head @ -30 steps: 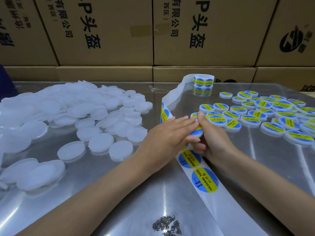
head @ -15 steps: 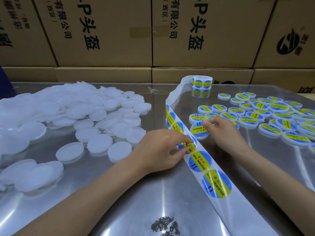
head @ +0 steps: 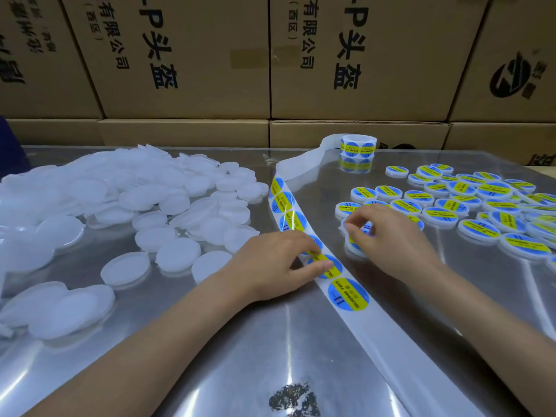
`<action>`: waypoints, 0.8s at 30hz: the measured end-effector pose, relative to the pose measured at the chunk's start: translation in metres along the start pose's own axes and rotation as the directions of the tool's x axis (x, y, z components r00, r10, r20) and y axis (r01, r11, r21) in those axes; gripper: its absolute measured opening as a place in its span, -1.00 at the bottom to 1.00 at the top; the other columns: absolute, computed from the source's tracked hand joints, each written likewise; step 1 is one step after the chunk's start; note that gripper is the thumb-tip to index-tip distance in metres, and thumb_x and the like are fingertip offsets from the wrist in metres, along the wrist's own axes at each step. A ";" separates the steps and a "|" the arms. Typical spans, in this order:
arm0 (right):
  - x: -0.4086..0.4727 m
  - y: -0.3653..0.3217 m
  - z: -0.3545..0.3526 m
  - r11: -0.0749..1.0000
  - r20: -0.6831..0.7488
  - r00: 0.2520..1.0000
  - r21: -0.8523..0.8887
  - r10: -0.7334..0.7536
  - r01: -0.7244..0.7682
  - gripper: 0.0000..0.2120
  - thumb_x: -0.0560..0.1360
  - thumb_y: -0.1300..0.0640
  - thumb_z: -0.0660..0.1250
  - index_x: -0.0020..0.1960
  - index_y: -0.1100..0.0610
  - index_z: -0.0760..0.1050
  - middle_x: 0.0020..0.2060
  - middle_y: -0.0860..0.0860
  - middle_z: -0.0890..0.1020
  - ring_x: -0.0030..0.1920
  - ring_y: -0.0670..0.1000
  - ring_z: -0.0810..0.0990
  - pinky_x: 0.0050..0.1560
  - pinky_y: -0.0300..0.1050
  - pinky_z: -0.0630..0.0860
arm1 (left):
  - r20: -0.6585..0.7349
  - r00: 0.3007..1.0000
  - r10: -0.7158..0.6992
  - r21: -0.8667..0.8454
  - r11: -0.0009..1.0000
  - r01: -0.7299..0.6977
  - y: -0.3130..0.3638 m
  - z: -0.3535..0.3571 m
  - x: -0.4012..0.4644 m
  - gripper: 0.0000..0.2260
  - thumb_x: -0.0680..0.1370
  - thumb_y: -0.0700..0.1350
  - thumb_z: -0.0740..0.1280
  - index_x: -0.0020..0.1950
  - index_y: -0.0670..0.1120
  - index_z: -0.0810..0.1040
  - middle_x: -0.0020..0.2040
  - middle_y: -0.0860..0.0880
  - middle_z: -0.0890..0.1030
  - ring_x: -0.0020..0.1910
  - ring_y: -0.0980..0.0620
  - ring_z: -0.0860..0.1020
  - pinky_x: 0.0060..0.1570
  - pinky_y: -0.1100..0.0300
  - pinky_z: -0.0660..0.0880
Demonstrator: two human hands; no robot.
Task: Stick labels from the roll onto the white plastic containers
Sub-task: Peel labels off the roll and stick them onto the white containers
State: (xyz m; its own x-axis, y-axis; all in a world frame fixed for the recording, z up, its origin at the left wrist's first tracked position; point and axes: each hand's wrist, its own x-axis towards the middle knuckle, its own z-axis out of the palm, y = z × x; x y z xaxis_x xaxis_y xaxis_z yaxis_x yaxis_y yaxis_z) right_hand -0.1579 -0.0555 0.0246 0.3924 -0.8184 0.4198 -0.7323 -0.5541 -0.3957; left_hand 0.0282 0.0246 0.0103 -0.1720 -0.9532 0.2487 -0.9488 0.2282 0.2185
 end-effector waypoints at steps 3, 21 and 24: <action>-0.002 -0.005 0.007 0.998 0.099 0.994 -0.037 -0.048 0.052 -0.87 0.52 -0.02 0.25 -0.04 -0.02 0.54 -0.01 -0.06 0.57 -0.01 -0.01 0.50 -0.03 -0.08 0.42 | 0.001 0.998 -0.062 -0.023 0.998 0.062 -0.001 0.002 -0.001 -0.56 0.49 0.35 0.11 0.19 0.11 0.45 0.16 0.20 0.50 0.08 0.13 0.49 0.01 0.12 0.45; -0.008 -0.012 0.018 0.946 0.183 0.936 0.180 -0.301 0.269 -0.91 0.48 0.10 0.37 -0.03 -0.02 0.61 -0.12 -0.03 0.64 0.00 -0.02 0.52 0.06 -0.10 0.42 | 0.004 0.990 -0.139 0.053 0.989 0.138 -0.013 0.004 0.007 -0.61 0.64 0.05 0.06 0.48 0.09 0.24 0.36 0.09 0.40 0.36 0.06 0.32 0.45 -0.04 -0.06; -0.008 -0.012 0.021 0.942 0.195 0.936 0.225 -0.294 0.249 -0.91 0.45 0.04 0.40 -0.04 -0.03 0.59 -0.15 0.04 0.63 -0.04 0.01 0.52 0.03 -0.03 0.44 | 0.014 0.986 -0.166 0.008 0.986 0.166 -0.012 0.004 0.005 -0.60 0.65 0.02 0.04 0.50 0.06 0.19 0.33 0.04 0.44 0.40 0.05 0.29 0.47 -0.05 -0.10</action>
State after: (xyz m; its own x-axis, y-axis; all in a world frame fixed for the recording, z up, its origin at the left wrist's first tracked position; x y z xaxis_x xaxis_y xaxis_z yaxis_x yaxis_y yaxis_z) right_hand -0.1404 -0.0457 0.0086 0.6911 -0.6325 0.3497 -0.4671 -0.7601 -0.4517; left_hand 0.0378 0.0162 0.0056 -0.0160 -0.9805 0.1957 -0.9663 0.0655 0.2490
